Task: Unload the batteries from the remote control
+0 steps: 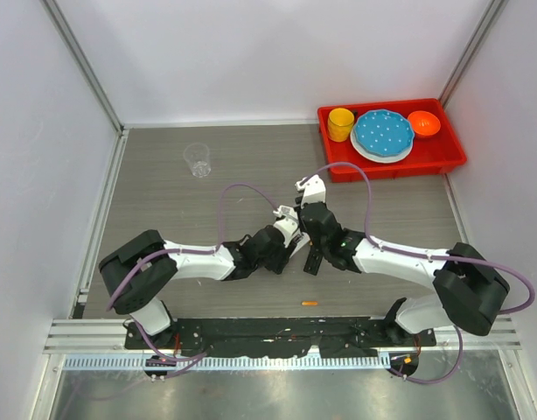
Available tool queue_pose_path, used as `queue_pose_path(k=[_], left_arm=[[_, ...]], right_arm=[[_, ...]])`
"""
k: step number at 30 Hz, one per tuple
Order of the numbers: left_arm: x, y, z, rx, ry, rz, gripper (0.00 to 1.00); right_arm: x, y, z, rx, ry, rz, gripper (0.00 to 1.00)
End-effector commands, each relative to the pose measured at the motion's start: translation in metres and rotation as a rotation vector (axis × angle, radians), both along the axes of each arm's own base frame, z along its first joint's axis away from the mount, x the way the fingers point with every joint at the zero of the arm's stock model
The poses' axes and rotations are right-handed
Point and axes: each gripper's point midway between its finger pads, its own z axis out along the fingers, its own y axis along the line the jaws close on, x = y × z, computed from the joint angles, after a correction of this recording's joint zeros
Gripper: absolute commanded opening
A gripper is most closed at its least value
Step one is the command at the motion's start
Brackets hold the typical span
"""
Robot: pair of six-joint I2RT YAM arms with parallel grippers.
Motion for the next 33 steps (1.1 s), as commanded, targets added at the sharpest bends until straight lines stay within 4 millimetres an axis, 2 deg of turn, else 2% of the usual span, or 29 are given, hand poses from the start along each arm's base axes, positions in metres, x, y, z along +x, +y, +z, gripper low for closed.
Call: queue_pose_path(k=[1,9,12,16,18,23,24,26,29,33], left_arm=[[-0.016,0.014,-0.020,0.085,0.044,-0.046,0.31],[-0.023,0.027,-0.019,0.115,0.059,-0.039,0.29],[-0.022,0.033,-0.015,0.133,0.051,-0.026,0.33],[-0.018,0.043,-0.010,0.167,0.024,-0.005,0.44],[-0.016,0.047,-0.008,0.185,0.010,0.007,0.52],[-0.015,0.045,-0.004,0.183,0.009,-0.003,0.63],[-0.016,0.044,-0.004,0.181,0.009,-0.004,0.69],[-0.014,0.042,0.000,0.164,0.000,-0.005,0.75],[-0.011,0.036,0.016,0.114,-0.028,-0.004,0.82],[-0.003,0.029,0.055,-0.022,-0.070,0.001,0.90]], right_arm=[[-0.010,-0.009,-0.018,-0.236,0.007,0.010,0.01],[-0.017,0.008,0.004,-0.114,-0.032,0.106,0.01],[-0.021,0.014,0.018,-0.050,-0.066,0.149,0.01],[-0.027,0.020,0.033,0.016,-0.114,0.203,0.01],[-0.031,0.020,0.030,0.026,-0.115,0.220,0.01],[-0.034,0.023,0.032,0.052,-0.126,0.247,0.01],[-0.034,0.023,0.033,0.054,-0.129,0.250,0.01],[-0.036,0.024,0.042,0.081,-0.145,0.258,0.01],[-0.033,0.021,0.058,0.122,-0.169,0.244,0.01],[-0.032,0.019,0.075,0.219,-0.165,0.254,0.01]])
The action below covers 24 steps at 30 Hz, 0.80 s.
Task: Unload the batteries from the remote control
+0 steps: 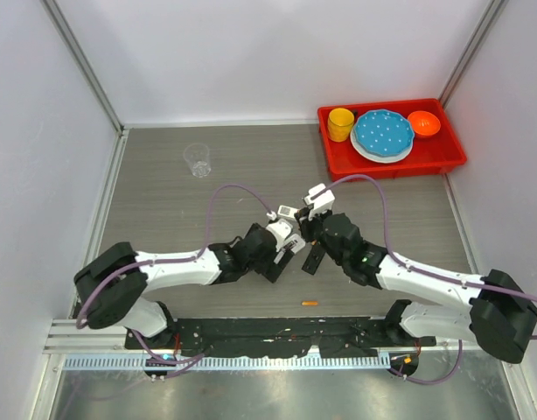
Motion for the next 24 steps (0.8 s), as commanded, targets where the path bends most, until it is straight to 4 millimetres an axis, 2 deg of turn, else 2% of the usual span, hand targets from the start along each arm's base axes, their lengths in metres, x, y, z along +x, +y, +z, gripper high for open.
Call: queue_pose_path(k=[1,3,4,7,8,10,12,13,17,20,21,23,24], left_arm=[[0.012,-0.014,0.066,-0.210,-0.083,-0.017,0.91],[0.018,-0.013,0.087,-0.295,-0.098,-0.017,0.93],[0.014,-0.020,0.109,-0.386,-0.104,-0.052,0.94],[0.021,-0.023,0.142,-0.535,-0.116,-0.074,0.98],[0.016,-0.026,0.153,-0.587,-0.103,-0.116,0.98],[0.025,-0.026,0.173,-0.661,-0.122,-0.127,0.98],[0.024,-0.032,0.180,-0.706,-0.089,-0.173,0.97],[0.025,-0.036,0.191,-0.732,-0.097,-0.199,0.96],[0.024,-0.047,0.199,-0.764,-0.069,-0.250,0.86],[0.022,-0.050,0.200,-0.779,-0.054,-0.275,0.68],[0.020,-0.050,0.203,-0.787,-0.055,-0.281,0.48],[0.019,-0.046,0.203,-0.789,-0.061,-0.272,0.26],[0.019,-0.044,0.202,-0.782,-0.058,-0.261,0.09]], right_arm=[[0.004,0.005,0.052,0.193,-0.055,0.031,0.01],[0.002,0.006,0.066,0.260,-0.052,0.077,0.01],[0.000,0.009,0.073,0.310,-0.044,0.098,0.01],[-0.010,0.017,0.093,0.411,-0.036,0.192,0.01],[-0.012,0.019,0.100,0.436,-0.039,0.214,0.01],[-0.025,0.029,0.114,0.487,-0.037,0.304,0.01],[-0.034,0.037,0.127,0.538,-0.025,0.370,0.01],[-0.037,0.039,0.134,0.561,-0.032,0.388,0.01],[-0.046,0.047,0.147,0.628,-0.016,0.453,0.01],[-0.047,0.046,0.153,0.647,-0.017,0.466,0.01],[-0.047,0.045,0.153,0.651,-0.011,0.464,0.01],[-0.042,0.041,0.153,0.654,-0.010,0.447,0.01],[-0.040,0.040,0.151,0.655,0.007,0.436,0.01]])
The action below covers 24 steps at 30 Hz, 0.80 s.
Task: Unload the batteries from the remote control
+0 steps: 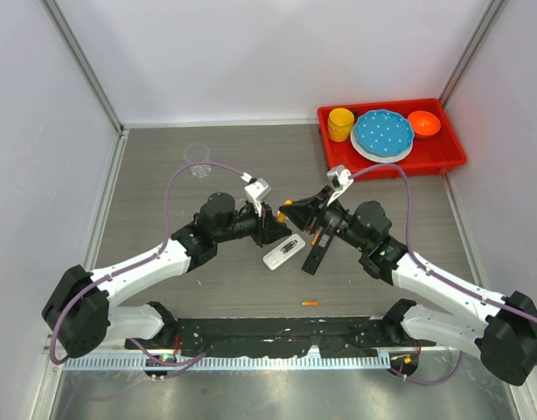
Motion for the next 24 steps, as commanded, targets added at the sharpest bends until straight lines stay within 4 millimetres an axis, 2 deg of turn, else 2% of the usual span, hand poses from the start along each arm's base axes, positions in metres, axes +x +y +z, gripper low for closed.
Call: queue_pose_path(k=[1,4,5,6,7,10,14,15,16,22,24], left_arm=[[0.002,0.001,0.040,-0.086,-0.082,0.000,0.02],[0.008,0.011,0.038,-0.052,-0.088,0.066,0.00],[0.011,0.014,0.038,-0.044,-0.087,0.088,0.00],[0.011,0.016,0.036,-0.034,-0.085,0.100,0.00],[0.014,0.020,0.038,-0.029,-0.097,0.128,0.00],[0.018,0.025,0.038,-0.019,-0.102,0.165,0.00],[0.024,0.030,0.040,-0.005,-0.114,0.205,0.00],[0.025,0.030,0.040,0.001,-0.111,0.206,0.00],[0.025,0.030,0.039,0.006,-0.109,0.207,0.00],[0.028,0.029,0.040,0.013,-0.109,0.214,0.00],[0.028,0.028,0.042,0.008,-0.114,0.208,0.00]], right_arm=[[0.002,-0.003,0.043,0.105,-0.038,0.017,0.01],[0.012,-0.009,0.042,0.127,0.012,-0.001,0.12],[0.016,-0.012,0.042,0.133,0.025,-0.001,0.27],[0.017,-0.013,0.045,0.155,0.024,0.004,0.37],[0.018,-0.013,0.045,0.181,0.053,0.013,0.59],[0.020,-0.015,0.047,0.243,0.095,0.039,0.82],[0.021,-0.008,0.041,0.270,0.144,0.079,0.83],[0.019,-0.006,0.046,0.290,0.135,0.098,0.82],[0.021,-0.004,0.041,0.292,0.151,0.103,0.80],[0.012,0.012,0.049,0.326,0.150,0.172,0.68],[0.016,0.018,0.042,0.319,0.172,0.177,0.64]])
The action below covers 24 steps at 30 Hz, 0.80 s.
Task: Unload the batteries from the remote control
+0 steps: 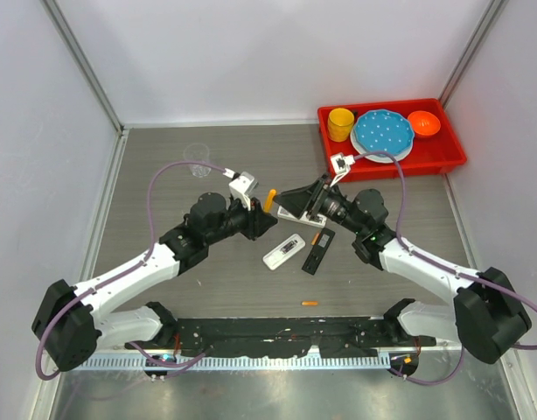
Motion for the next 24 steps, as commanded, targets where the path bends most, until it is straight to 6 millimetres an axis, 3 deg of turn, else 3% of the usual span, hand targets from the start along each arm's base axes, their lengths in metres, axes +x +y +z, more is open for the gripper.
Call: queue_pose_path(k=[1,6,10,17,20,22,24], left_arm=[[0.009,-0.004,0.031,-0.040,-0.069,0.008,0.00],[0.008,-0.006,0.031,-0.042,-0.066,-0.005,0.00],[0.006,-0.009,0.029,-0.044,-0.060,-0.023,0.00],[0.004,-0.010,0.025,-0.042,-0.047,-0.035,0.00],[0.004,-0.010,0.025,-0.045,-0.049,-0.032,0.00],[0.004,-0.009,0.027,-0.046,-0.054,-0.028,0.00],[0.005,-0.008,0.026,-0.044,-0.051,-0.023,0.00]], right_arm=[[-0.008,0.013,0.028,0.080,-0.057,0.065,0.61],[-0.006,0.022,0.023,0.090,-0.041,0.091,0.53],[-0.005,0.025,0.025,0.097,-0.038,0.093,0.42],[-0.002,0.025,0.034,0.112,-0.058,0.078,0.45],[-0.001,0.028,0.032,0.106,-0.055,0.096,0.27],[-0.002,0.030,0.032,0.105,-0.054,0.108,0.10],[0.000,0.031,0.027,0.085,-0.046,0.107,0.01]])
